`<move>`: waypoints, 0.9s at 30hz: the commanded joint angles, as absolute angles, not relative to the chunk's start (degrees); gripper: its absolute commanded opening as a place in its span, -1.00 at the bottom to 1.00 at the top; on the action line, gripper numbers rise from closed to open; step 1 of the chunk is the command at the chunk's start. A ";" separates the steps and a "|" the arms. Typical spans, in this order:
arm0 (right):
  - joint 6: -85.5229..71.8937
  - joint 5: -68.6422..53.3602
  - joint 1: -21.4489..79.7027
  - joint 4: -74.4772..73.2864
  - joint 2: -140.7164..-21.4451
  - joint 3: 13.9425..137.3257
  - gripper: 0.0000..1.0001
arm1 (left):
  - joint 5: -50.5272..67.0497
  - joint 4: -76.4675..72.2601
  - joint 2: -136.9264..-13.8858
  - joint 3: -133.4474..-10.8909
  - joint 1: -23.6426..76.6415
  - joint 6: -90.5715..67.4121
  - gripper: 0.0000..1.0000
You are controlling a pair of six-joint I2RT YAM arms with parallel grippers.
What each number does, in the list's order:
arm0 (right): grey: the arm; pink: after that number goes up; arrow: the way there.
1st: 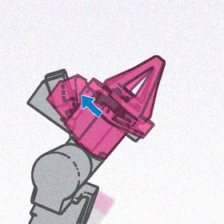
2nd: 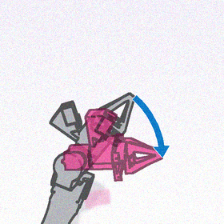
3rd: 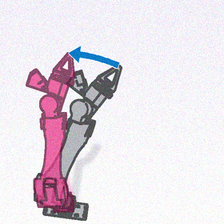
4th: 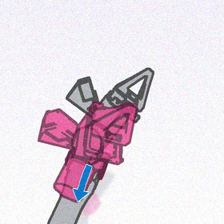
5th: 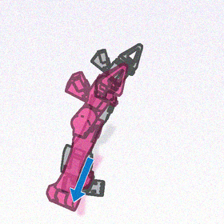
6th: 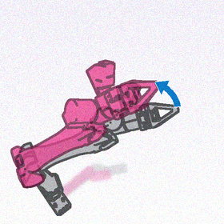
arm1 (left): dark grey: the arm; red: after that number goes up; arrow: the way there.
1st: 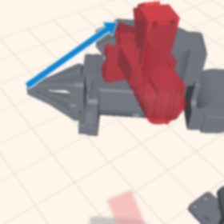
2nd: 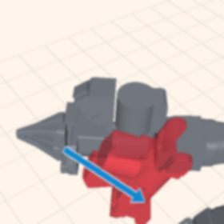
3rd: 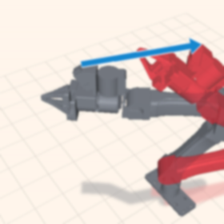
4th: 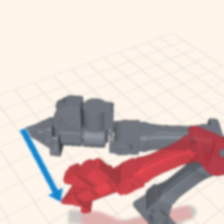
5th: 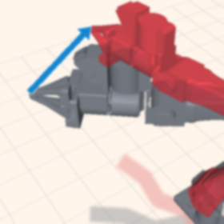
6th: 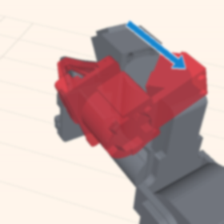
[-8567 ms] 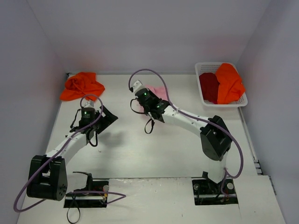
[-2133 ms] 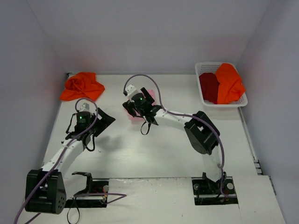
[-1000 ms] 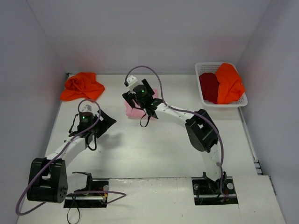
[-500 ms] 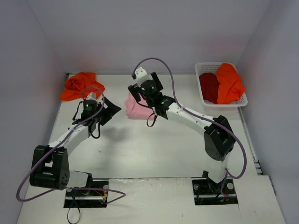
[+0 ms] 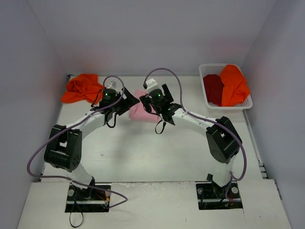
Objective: Fold and stack the t-shirts
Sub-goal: Fold the tshirt
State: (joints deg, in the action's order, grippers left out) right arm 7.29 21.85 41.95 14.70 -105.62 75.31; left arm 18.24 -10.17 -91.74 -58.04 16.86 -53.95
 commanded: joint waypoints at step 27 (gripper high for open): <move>1.23 19.43 39.20 18.28 -105.90 72.07 0.97 | 16.09 -13.63 -98.88 -60.03 15.12 -47.82 0.54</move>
